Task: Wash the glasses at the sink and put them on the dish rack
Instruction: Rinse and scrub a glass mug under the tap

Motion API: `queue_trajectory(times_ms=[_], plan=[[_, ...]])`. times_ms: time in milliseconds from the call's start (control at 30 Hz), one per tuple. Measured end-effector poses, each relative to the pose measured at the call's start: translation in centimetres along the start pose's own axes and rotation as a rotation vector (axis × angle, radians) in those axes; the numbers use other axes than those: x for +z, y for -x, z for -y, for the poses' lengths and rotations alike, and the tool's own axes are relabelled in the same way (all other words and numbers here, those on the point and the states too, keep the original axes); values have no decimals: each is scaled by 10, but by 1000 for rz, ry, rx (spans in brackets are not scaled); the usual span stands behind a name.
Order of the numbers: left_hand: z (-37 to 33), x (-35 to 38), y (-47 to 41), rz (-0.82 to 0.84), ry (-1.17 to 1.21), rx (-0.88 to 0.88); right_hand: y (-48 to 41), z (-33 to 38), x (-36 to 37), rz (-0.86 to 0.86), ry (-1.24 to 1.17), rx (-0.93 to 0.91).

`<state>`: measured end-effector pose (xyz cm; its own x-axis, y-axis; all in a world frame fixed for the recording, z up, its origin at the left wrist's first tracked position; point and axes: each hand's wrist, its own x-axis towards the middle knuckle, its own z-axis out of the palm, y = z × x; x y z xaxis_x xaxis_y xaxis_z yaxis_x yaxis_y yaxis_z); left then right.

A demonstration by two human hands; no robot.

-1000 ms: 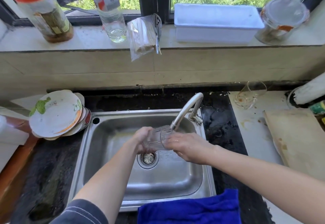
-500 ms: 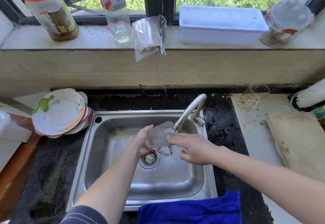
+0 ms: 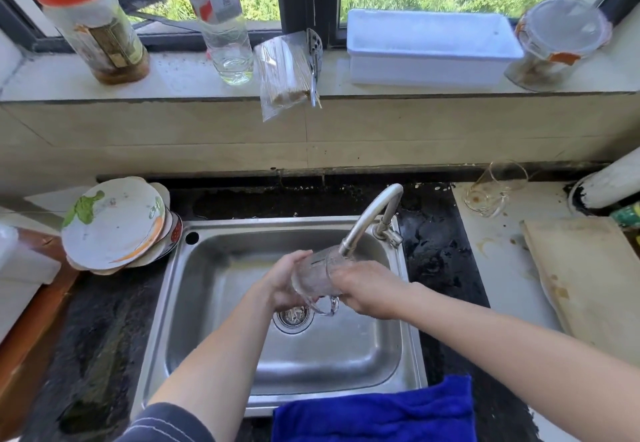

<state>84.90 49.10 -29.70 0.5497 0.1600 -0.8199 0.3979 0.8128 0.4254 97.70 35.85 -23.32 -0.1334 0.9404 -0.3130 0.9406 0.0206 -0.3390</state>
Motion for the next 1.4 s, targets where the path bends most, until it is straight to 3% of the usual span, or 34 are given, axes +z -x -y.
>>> queue_trajectory(times_ms=[133,200,333,467,600,733,833,1000,1167,1300,1400], plan=[[3,1,-1,120,205,114,-3,-9,-9,-18,-68,163],[8,7,-5,81,243,155,-9,4,-10,-34,-159,173],[11,-8,0,-26,97,62,8,8,-12,99,-125,51],[13,11,4,-60,-118,-30,-1,11,-11,59,3,148],[17,3,8,-104,-78,-36,4,6,2,92,-163,144],[21,6,10,-36,2,-83,5,-3,2,-42,-287,180],[23,6,9,2,-77,-95,-7,11,3,-74,-386,213],[7,5,20,-203,-308,181,-12,-3,1,-89,-689,355],[7,21,27,-185,-549,413,-16,-11,3,-155,-971,467],[14,24,25,-192,-434,428,-11,-15,2,-433,-1010,539],[14,37,23,-146,-367,404,-4,-17,7,-486,-1112,619]])
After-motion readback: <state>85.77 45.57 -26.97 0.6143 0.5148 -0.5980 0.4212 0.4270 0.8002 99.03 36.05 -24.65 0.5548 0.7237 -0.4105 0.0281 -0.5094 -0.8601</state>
